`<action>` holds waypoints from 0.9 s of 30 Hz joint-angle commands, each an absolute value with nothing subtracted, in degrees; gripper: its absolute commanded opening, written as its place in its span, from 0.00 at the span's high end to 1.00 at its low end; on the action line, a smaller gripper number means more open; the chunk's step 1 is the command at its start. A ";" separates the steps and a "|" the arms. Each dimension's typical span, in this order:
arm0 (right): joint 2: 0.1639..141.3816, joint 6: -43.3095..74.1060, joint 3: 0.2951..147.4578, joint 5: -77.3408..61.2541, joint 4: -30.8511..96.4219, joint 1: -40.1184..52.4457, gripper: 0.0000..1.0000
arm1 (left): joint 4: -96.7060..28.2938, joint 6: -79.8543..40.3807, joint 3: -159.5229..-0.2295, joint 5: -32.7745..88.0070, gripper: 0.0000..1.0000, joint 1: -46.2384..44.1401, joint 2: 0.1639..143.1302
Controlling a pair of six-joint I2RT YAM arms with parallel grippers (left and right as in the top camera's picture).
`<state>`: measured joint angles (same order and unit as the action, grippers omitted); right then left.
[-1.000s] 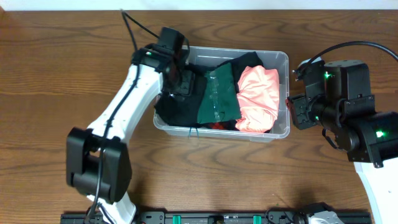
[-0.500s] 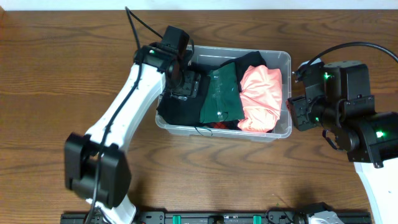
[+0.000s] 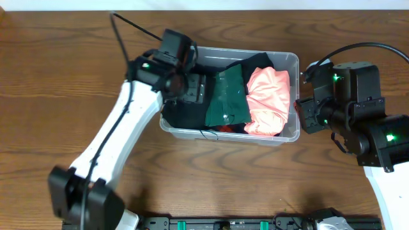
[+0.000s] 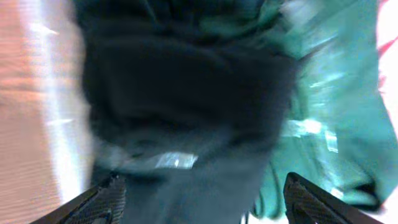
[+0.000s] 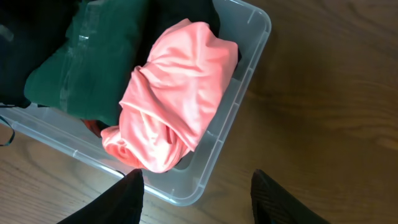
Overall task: Pack container
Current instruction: 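Place the black garment into the bin's left side and tuck it in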
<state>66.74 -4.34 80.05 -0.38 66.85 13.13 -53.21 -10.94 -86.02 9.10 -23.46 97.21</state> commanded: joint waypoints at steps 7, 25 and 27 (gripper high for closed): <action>66.76 -3.44 79.81 -0.47 67.16 12.71 0.46 | -50.37 -12.12 -83.50 11.09 0.18 -24.56 114.02; 67.59 -5.26 79.81 -0.43 62.63 12.71 0.34 | -55.53 -10.17 -88.86 -6.59 0.02 -20.80 82.30; 68.95 -5.28 79.81 -0.43 60.25 12.71 0.31 | -56.42 -10.17 -88.84 -6.92 0.02 -17.28 80.18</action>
<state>67.22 -4.75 79.99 -0.43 61.84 13.13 -55.31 -10.48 -88.36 -1.15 -21.21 82.19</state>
